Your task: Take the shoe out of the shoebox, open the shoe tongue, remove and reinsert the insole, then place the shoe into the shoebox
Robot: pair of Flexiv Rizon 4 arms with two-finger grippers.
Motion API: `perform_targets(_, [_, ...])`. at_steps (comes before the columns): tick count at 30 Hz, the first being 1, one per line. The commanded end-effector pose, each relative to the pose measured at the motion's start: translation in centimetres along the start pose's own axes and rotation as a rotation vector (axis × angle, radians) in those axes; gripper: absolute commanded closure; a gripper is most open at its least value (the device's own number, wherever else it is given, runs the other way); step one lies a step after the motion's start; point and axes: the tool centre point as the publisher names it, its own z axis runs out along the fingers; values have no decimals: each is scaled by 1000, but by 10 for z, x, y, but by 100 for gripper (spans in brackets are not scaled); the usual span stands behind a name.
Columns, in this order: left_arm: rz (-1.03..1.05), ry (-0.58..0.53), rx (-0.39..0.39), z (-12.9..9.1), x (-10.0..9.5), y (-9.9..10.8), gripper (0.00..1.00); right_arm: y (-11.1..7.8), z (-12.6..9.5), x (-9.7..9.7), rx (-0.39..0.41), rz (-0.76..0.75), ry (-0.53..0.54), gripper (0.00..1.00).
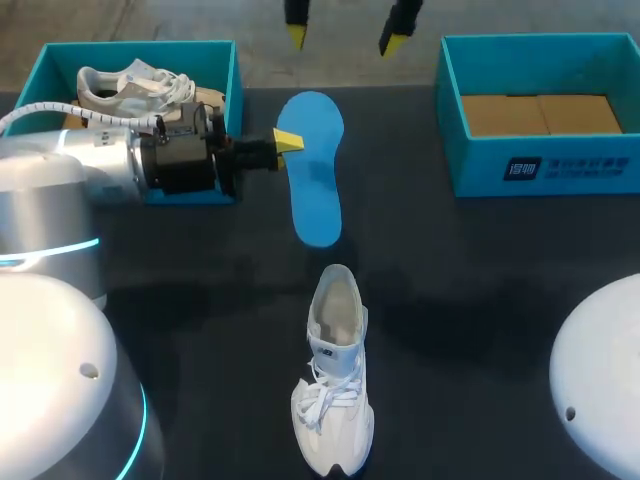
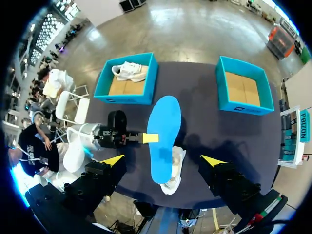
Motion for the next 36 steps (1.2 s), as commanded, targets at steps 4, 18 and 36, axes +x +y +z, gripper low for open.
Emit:
perform_targets(4, [0,-2,0,0,0,1,100,0,7,20,34,-15,-220,0])
perform_targets(18, [0,-2,0,0,0,1,100,-18,14,21,41,17,-223,0])
perform_targets(36, [0,-2,0,0,0,1,100,-16,5,-31,60,66,549,0])
